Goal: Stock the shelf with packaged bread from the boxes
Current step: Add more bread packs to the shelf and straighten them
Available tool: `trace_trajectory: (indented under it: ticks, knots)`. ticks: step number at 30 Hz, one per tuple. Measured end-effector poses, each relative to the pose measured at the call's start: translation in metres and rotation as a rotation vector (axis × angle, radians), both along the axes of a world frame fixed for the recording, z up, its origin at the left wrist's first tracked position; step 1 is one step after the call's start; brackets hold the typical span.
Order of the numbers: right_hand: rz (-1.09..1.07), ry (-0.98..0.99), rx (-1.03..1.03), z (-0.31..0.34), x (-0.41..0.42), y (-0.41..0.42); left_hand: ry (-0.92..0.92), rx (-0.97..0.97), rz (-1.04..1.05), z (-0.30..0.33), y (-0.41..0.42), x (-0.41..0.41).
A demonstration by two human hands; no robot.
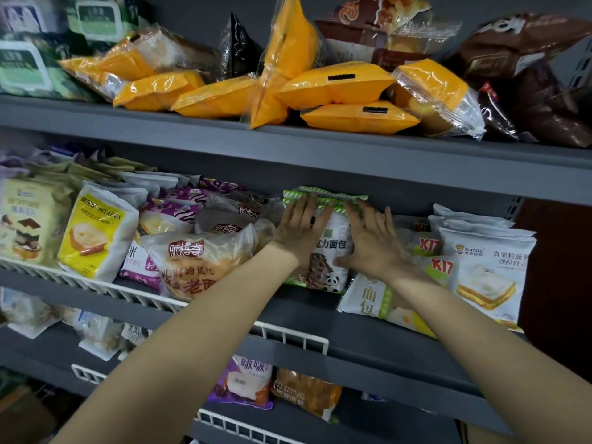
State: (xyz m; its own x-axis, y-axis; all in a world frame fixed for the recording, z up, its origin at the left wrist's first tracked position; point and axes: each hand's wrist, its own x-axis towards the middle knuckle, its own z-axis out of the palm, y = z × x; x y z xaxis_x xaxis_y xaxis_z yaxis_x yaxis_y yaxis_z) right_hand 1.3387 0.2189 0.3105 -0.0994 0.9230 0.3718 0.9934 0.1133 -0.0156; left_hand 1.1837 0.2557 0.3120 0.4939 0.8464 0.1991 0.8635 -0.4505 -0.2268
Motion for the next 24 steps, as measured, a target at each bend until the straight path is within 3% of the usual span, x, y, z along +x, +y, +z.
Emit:
trace_trajectory:
  ticks: [3,6,8,12,17,21,24]
  knots:
    - [0.018,0.076,-0.032,0.01,0.003,0.004,-0.213,-0.228,-0.026,0.029,-0.002,0.004]
    - [0.022,0.173,-0.051,0.027,0.007,0.014,-0.443,-0.15,0.023,0.058,0.009,0.006]
    - [0.025,0.165,-0.086,0.036,0.008,0.024,-0.417,-0.105,0.075,0.065,0.023,0.007]
    - [0.018,0.065,-0.193,0.035,0.006,0.045,-0.186,-0.147,0.054,0.057,0.048,0.008]
    - [-0.023,0.133,-0.219,0.033,0.009,0.049,-0.023,-0.155,0.117,0.044,0.069,0.006]
    - [-0.054,0.176,-0.213,0.027,0.008,0.051,-0.165,-0.112,0.172,0.034,0.076,0.007]
    - [-0.073,0.117,-0.215,0.031,0.006,0.047,-0.206,-0.046,0.072,0.043,0.067,0.008]
